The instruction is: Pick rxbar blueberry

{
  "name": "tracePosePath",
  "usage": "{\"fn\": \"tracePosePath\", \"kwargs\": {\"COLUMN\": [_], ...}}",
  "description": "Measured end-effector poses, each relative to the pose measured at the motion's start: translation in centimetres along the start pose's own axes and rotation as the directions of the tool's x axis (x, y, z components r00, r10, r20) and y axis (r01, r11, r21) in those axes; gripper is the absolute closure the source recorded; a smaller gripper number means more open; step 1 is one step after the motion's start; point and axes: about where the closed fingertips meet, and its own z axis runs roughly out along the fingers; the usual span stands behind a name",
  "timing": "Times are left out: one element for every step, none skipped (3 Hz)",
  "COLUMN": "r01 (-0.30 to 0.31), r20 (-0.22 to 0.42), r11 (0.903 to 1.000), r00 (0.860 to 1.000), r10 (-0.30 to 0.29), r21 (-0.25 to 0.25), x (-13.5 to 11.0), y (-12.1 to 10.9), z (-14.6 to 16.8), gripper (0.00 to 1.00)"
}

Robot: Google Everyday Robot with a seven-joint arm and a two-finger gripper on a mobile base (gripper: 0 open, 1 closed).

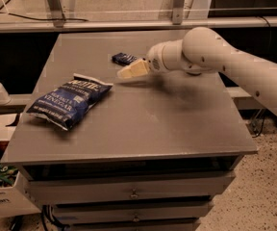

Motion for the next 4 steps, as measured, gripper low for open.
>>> {"fn": "tracePosePath", "kwargs": {"r01": [-0.011, -0.023, -0.022, -0.019], "r20": [0.014, 0.028, 0.045, 0.054], "r11": [0.9999, 0.9996, 0.9994, 0.9995], "r00": [1.0, 0.999, 0.999, 0.998], "r10": [0.011, 0.023, 0.023, 0.02], "r21": [-0.007, -0.018, -0.028, -0.026], "x": [-0.1, 0.0, -0.1, -0.1], "y": [0.2, 0.6, 1.0, 1.0], "z": [1.3, 2.3, 2.6, 2.2], "gripper": [0.0, 0.17, 0.41, 0.64]}}
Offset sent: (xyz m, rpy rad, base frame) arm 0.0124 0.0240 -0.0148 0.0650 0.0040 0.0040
